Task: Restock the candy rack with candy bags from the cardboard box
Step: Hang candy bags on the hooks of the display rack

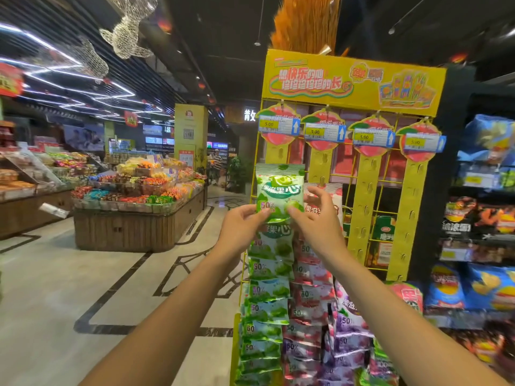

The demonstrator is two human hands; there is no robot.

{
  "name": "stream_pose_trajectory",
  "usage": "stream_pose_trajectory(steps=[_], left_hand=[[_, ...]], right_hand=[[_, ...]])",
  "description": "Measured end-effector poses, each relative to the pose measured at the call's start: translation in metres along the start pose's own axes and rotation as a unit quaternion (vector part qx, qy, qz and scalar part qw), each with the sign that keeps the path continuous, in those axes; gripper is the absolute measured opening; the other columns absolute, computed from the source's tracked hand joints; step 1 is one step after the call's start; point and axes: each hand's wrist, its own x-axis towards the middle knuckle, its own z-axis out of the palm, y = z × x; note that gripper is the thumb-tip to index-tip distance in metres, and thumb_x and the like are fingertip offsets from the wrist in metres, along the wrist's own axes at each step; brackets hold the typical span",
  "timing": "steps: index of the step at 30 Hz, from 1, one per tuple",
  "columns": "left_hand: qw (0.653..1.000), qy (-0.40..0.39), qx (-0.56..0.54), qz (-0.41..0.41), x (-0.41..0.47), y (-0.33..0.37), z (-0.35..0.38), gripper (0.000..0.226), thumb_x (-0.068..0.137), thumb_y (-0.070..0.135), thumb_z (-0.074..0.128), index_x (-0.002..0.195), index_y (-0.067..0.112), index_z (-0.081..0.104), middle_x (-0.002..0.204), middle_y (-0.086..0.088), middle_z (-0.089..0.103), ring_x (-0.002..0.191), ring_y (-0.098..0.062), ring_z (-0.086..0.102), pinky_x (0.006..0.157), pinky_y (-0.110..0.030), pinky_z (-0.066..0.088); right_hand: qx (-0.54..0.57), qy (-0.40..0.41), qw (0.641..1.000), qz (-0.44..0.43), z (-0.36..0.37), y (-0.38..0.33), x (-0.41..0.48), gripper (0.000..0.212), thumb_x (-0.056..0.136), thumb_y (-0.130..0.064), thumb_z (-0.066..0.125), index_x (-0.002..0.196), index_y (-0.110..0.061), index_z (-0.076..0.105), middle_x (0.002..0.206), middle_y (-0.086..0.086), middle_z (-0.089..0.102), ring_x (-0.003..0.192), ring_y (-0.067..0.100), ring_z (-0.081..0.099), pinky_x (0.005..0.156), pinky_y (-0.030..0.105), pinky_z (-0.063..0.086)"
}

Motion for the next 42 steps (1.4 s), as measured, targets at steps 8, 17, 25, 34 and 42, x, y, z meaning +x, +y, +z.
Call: stream_pose_trajectory(steps=[8, 17, 25, 34, 42], left_hand=[[1.0, 0.004, 0.012, 0.0, 0.014, 0.018, 0.002, 0.016, 0.099, 0.034, 0.07, 0.099, 0.022, 0.081, 0.093, -0.002, 0.081, 0.074, -0.01, 0.067, 0.067, -0.029, 0.048], [0.998, -0.001, 0.056, -0.003, 0.012, 0.004, -0.002, 0.021, 0.097, 0.039, 0.071, 0.095, 0.022, 0.083, 0.089, -0.005, 0.08, 0.066, -0.005, 0.064, 0.061, -0.023, 0.047], [0.997, 0.001, 0.077, -0.001, 0.006, -0.011, -0.003, 0.018, 0.099, 0.036, 0.07, 0.1, 0.022, 0.082, 0.082, 0.0, 0.078, 0.063, -0.005, 0.063, 0.052, -0.015, 0.045], [0.999, 0.016, 0.031, 0.037, 0.012, 0.009, -0.005, 0.014, 0.097, 0.035, 0.072, 0.093, 0.025, 0.081, 0.084, -0.001, 0.08, 0.062, -0.005, 0.063, 0.051, -0.014, 0.044], [1.0, 0.014, 0.013, 0.017, 0.012, 0.011, -0.007, 0.021, 0.097, 0.036, 0.072, 0.094, 0.018, 0.083, 0.086, -0.003, 0.081, 0.062, -0.002, 0.062, 0.059, -0.019, 0.046]], right_hand=[[-0.079, 0.002, 0.996, -0.049, 0.005, 0.003, 0.012, 0.046, 0.089, -0.024, 0.077, 0.134, -0.025, 0.064, 0.14, -0.009, 0.053, 0.127, 0.01, 0.054, 0.11, 0.03, 0.047], [-0.116, -0.005, 0.992, -0.04, 0.006, 0.014, 0.007, 0.051, 0.089, -0.024, 0.078, 0.138, -0.018, 0.063, 0.142, -0.009, 0.045, 0.132, 0.01, 0.047, 0.112, 0.028, 0.043], [-0.122, 0.0, 0.992, -0.029, 0.008, 0.026, -0.006, 0.052, 0.089, -0.024, 0.078, 0.138, -0.018, 0.063, 0.143, -0.009, 0.046, 0.136, 0.009, 0.043, 0.115, 0.032, 0.041], [-0.111, 0.014, 0.992, -0.06, 0.009, 0.004, 0.007, 0.05, 0.092, -0.028, 0.076, 0.139, -0.019, 0.063, 0.145, -0.008, 0.049, 0.133, 0.006, 0.045, 0.113, 0.028, 0.04], [-0.126, 0.011, 0.991, -0.049, 0.012, 0.004, 0.006, 0.049, 0.094, -0.034, 0.073, 0.139, -0.019, 0.063, 0.147, -0.007, 0.05, 0.136, 0.008, 0.044, 0.117, 0.036, 0.039]])
